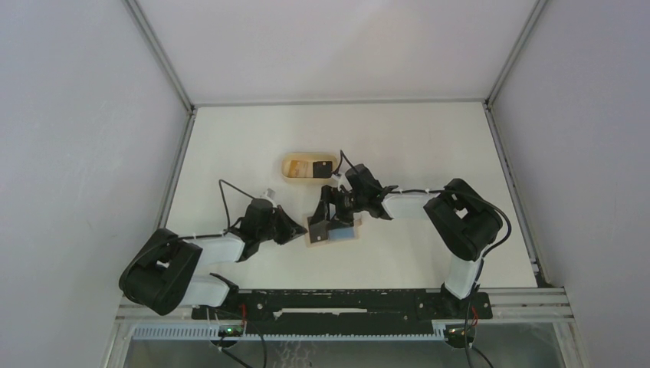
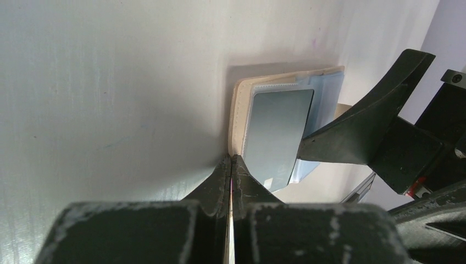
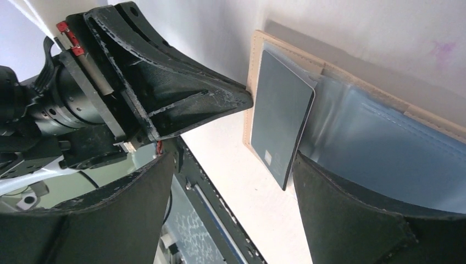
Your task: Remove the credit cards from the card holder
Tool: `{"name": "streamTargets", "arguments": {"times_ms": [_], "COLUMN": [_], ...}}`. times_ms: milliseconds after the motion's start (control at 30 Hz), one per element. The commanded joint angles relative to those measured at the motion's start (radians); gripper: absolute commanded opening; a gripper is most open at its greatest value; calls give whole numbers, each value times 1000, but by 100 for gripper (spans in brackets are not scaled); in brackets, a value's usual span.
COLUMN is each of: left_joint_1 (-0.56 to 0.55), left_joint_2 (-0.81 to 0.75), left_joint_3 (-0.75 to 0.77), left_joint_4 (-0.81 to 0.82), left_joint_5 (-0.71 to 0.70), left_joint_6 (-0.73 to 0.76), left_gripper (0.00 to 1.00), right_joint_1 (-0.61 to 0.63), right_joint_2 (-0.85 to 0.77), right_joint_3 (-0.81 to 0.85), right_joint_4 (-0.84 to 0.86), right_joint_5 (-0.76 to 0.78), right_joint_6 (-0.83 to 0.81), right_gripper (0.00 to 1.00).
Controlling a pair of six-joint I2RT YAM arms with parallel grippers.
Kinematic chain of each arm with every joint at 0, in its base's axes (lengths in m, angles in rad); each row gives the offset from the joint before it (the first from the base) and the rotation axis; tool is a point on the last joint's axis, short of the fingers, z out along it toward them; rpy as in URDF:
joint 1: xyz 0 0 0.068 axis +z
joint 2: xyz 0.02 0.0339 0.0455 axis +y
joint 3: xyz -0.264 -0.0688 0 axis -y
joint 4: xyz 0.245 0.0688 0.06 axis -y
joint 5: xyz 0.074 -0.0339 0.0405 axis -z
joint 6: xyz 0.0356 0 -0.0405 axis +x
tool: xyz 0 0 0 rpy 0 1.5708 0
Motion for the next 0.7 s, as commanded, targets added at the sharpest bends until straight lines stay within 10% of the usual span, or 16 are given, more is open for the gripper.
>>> {"name": "streamTargets", "arguments": {"times_ms": [0, 667], "left_joint_1": [-10, -10], "left_joint_2": [11, 20], "left_joint_3": [41, 44], "left_joint_4": [-8, -3], "left_joint_5": [-17, -12], "left_joint_6": [6, 8], "left_gripper": [0, 0], "right_joint_1": [6, 33], "right_joint_2": [1, 59], "right_joint_3": [30, 42], "right_joint_4": [95, 152], "right_joint_5": [-65, -25], "right_joint_6": [55, 124], "right_gripper": [88, 88]}}
